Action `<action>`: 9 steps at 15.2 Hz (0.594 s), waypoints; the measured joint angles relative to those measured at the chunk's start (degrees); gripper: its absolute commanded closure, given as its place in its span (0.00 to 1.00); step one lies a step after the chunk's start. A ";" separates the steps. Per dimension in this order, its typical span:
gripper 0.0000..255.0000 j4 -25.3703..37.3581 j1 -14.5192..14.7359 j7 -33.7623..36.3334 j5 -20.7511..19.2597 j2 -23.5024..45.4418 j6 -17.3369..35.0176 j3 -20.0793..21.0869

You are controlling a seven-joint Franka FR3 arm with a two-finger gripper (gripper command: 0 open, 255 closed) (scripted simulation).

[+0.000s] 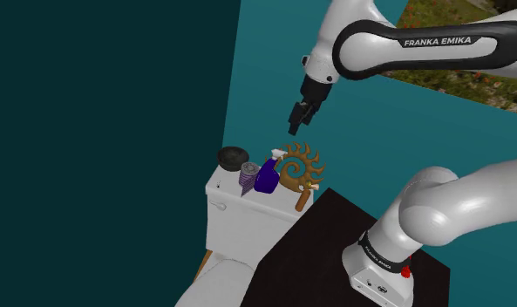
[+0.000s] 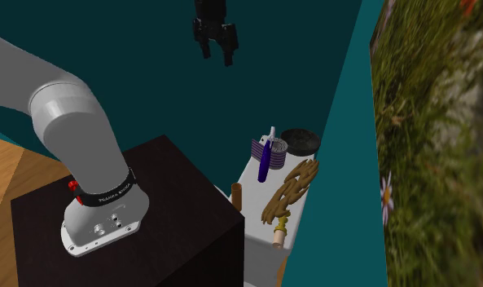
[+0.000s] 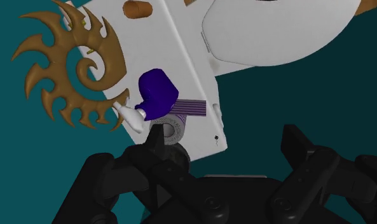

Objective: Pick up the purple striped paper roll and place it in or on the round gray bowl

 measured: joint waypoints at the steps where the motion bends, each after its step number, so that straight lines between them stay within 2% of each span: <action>1: 0.00 -0.03 -0.29 0.87 0.03 1.85 1.78 0.27; 9: 0.00 -1.33 -3.19 6.80 -0.93 17.02 17.31 1.13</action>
